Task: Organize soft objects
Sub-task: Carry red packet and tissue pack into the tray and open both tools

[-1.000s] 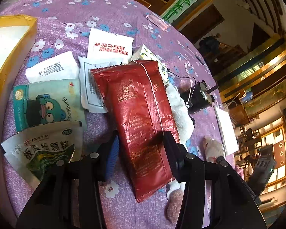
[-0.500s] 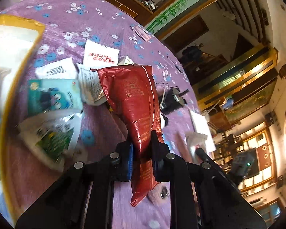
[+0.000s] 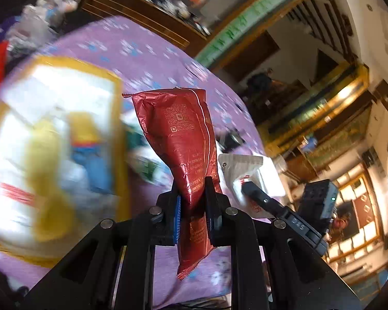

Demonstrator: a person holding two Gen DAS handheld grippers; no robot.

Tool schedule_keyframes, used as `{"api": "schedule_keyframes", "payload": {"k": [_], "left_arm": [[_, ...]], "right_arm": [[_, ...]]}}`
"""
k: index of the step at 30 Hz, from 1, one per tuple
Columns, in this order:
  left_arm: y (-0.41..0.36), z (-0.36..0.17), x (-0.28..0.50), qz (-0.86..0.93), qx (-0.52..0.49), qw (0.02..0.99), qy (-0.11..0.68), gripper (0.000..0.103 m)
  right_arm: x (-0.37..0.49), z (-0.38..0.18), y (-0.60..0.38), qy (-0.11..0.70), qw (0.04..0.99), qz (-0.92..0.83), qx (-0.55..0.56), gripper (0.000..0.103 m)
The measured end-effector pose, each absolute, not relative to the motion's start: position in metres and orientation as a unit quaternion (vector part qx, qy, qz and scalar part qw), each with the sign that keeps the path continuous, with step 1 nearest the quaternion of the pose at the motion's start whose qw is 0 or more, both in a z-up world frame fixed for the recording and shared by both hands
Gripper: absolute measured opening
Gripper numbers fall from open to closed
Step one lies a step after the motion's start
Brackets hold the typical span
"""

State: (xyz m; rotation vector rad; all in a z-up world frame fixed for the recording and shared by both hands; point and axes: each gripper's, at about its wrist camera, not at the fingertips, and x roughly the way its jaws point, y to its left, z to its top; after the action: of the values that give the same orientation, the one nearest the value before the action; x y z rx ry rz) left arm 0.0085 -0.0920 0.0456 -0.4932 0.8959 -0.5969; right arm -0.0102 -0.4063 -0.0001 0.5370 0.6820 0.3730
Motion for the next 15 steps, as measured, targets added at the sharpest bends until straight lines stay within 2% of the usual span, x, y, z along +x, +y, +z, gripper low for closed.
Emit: {"api": "schedule_keyframes", "payload": {"k": [7,15], "left_arm": [[-0.019,0.054,0.042,-0.217,-0.246,0.847,0.419,0.014],[0.019,0.022,0.111,-0.192,-0.246,0.834,0.456,0.014]], "right_arm": [[0.045,0.016,-0.311,0.355,0.878,0.239,0.214,0.032],[0.111,0.005,-0.239,0.383,0.882,0.217,0.167,0.032]]}}
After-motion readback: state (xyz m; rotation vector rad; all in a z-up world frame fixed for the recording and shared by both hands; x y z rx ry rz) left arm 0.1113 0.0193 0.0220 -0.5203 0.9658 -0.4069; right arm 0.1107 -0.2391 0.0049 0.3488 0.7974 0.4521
